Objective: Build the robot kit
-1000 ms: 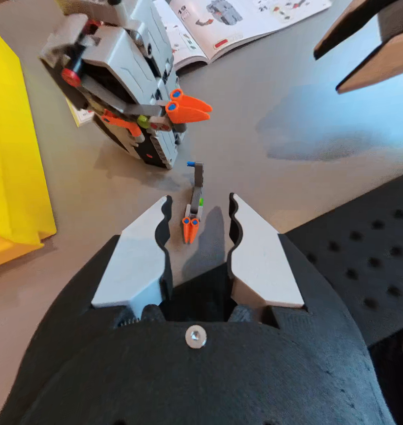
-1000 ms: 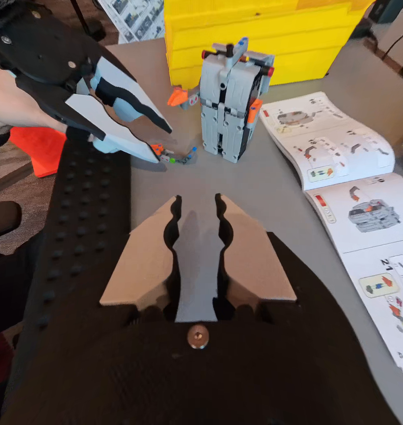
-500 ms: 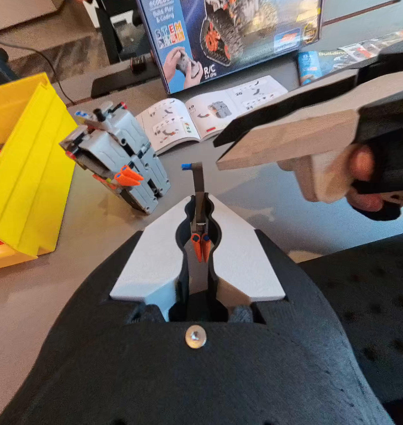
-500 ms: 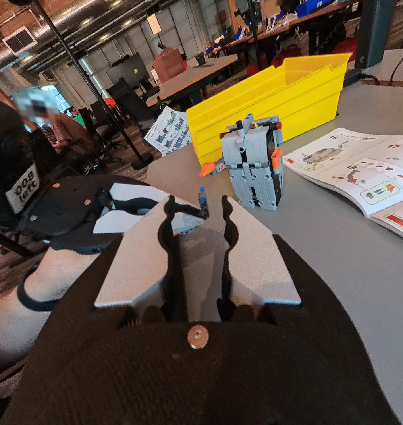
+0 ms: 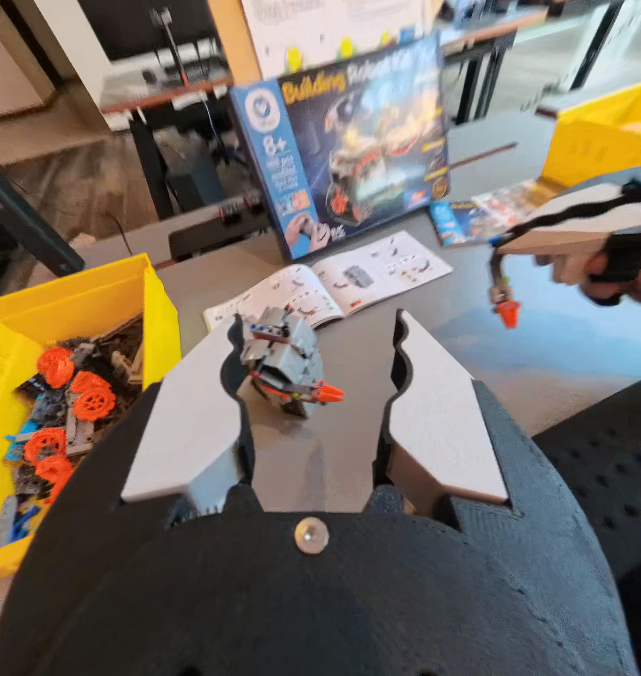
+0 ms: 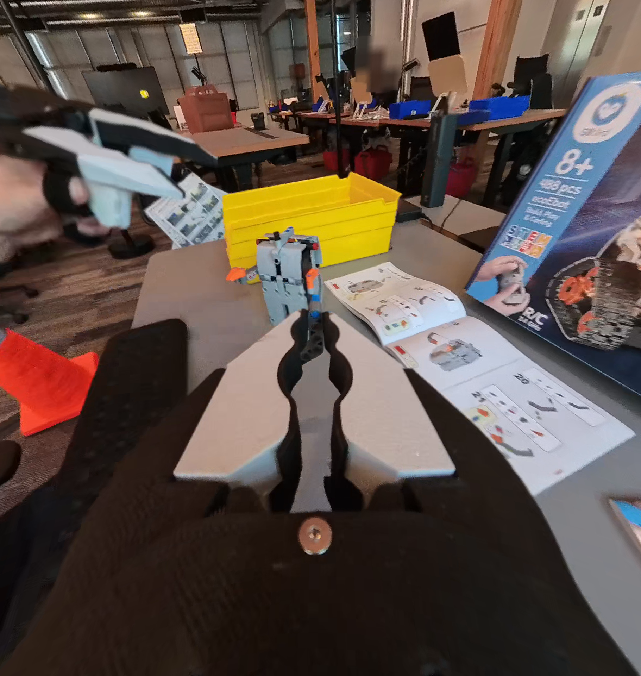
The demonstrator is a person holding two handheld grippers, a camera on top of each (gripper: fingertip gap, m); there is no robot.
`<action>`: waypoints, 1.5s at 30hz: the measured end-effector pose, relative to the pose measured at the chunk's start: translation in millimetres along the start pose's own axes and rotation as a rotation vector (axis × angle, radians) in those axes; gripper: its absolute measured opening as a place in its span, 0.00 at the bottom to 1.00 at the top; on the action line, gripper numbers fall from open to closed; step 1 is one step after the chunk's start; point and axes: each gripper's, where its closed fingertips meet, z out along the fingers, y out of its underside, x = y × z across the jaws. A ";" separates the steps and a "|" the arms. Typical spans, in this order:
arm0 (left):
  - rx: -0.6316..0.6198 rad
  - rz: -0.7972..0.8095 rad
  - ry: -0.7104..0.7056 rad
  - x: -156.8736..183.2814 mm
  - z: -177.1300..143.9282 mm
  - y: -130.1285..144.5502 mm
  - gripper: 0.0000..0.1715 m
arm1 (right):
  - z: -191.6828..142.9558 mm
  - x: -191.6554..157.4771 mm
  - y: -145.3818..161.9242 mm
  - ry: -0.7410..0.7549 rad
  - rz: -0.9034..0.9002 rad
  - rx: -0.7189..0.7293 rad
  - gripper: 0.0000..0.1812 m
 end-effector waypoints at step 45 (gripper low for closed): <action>-0.828 0.775 0.773 122.4 96.1 84.9 0.35 | -94.8 104.6 27.3 0.214 0.276 -0.025 0.04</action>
